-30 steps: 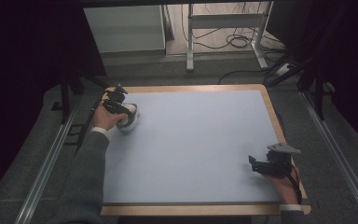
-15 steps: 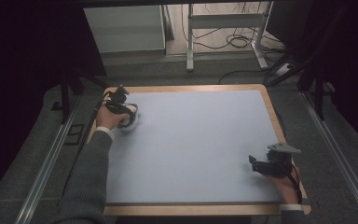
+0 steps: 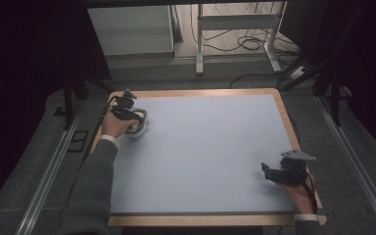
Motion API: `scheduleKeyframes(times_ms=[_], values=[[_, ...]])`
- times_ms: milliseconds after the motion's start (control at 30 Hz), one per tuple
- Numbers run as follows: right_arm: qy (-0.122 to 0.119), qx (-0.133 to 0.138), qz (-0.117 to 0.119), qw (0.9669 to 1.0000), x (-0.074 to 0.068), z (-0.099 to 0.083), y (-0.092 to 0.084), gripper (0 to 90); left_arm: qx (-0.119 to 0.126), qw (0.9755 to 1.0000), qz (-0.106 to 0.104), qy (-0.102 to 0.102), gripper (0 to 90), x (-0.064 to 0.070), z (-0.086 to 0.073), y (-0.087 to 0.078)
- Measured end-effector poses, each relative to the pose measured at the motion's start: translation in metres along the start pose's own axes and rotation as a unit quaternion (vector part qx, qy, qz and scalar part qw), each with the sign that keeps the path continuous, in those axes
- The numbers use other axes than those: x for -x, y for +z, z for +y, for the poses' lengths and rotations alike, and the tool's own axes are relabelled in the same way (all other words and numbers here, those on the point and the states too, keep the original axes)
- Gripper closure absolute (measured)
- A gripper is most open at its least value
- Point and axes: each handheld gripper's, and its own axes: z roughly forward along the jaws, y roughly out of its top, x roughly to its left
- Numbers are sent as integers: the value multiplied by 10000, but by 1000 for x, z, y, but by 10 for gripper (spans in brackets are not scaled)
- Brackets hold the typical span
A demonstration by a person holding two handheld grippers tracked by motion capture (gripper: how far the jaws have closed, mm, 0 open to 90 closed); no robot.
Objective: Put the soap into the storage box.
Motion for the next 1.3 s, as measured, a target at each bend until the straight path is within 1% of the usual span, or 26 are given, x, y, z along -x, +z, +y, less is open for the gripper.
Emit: scheduleKeyframes(times_ms=[133, 233, 267, 367, 433, 600, 733, 800, 900, 1000, 1067, 1133, 1167, 1200, 1233, 1300], values=[[-8, -4, 4, 10000, 0, -1, 0, 77, 151, 9999, -5, 60, 357, 3, -2, -10], [5, -5, -18, 10000, 0, -2, -1, 77, 294, 9995, -74, 55, 351, 5, -3, -17], [8, -7, -16, 10000, 0, -2, -2, 77, 314, 9994, -89, 95, 350, 5, -3, -20], [27, -2, -22, 10000, 0, -2, -2, 77, 420, 9989, -143, 133, 347, 6, -6, -28], [20, -19, -34, 10000, 1, -3, -2, 77, 502, 9984, -205, 159, 341, 7, -8, -34], [55, -7, -79, 10000, 2, -4, -5, 77, 710, 9965, -287, 326, 330, 13, -15, -52], [63, 15, -104, 9999, 2, -4, -7, 77, 833, 9943, -452, 487, 320, 22, -24, -62], [55, 29, -105, 9999, 2, -4, -7, 77, 857, 9934, -535, 542, 309, 26, -28, -62], [56, 18, -97, 9999, 2, -4, -7, 77, 847, 9926, -602, 623, 300, 31, -35, -62], [44, 13, -92, 9999, 2, -4, -7, 77, 917, 9910, -676, 699, 293, 37, -45, -60], [49, 11, -94, 9999, 2, -4, -7, 77, 971, 9897, -734, 747, 291, 42, -52, -59], [55, 11, -94, 9999, 3, -5, -7, 77, 994, 9882, -791, 857, 289, 48, -59, -55], [68, 15, -94, 9999, 3, -5, -7, 77, 1008, 9872, -861, 882, 288, 51, -63, -53], [67, 16, -95, 9999, 3, -5, -8, 77, 1005, 9858, -988, 912, 287, 55, -66, -51], [68, 15, -100, 9999, 3, -5, -8, 77, 990, 9854, -1014, 948, 285, 58, -68, -49], [59, 19, -97, 9999, 3, -5, -8, 77, 978, 9847, -989, 1045, 283, 64, -73, -47]])
